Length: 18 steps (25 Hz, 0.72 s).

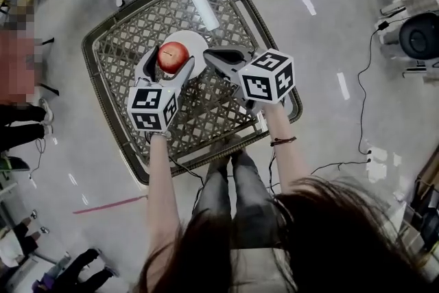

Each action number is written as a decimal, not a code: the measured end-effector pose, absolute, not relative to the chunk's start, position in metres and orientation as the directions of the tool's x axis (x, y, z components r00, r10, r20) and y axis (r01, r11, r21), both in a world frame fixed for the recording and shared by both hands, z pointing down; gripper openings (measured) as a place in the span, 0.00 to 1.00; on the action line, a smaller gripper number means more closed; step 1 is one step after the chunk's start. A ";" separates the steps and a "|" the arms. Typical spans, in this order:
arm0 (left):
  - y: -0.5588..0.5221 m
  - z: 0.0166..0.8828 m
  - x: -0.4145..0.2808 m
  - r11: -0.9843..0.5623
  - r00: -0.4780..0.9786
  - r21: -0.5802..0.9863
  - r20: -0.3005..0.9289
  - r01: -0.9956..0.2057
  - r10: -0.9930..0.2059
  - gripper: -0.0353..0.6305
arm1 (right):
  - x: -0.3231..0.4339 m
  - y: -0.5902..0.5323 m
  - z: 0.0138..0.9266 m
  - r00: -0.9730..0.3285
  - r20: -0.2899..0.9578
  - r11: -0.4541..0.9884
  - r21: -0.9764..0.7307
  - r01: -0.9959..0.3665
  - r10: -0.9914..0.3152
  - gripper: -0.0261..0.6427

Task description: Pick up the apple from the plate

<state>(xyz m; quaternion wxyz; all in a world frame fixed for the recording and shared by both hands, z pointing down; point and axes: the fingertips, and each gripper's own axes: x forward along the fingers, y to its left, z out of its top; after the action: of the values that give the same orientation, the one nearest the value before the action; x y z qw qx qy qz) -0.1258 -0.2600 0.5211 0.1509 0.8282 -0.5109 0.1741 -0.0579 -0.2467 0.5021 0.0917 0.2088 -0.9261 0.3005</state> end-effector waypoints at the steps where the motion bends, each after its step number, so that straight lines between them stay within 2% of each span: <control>1: -0.258 0.518 -0.125 -0.431 0.417 0.073 0.441 -0.899 -0.795 0.65 | -0.057 -0.245 0.500 -0.896 0.294 0.733 -0.518 -0.442 -0.333 0.05; 18: -0.219 0.475 -0.126 -0.406 0.422 0.133 0.423 -0.904 -0.802 0.65 | -0.058 -0.216 0.460 -0.900 0.276 0.737 -0.518 -0.434 -0.337 0.05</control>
<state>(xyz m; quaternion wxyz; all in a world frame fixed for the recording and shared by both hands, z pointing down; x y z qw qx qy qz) -0.1258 -0.2187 0.4752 0.1730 0.8252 -0.5169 0.1479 -0.0582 -0.2158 0.4600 0.0820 0.2076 -0.9282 0.2976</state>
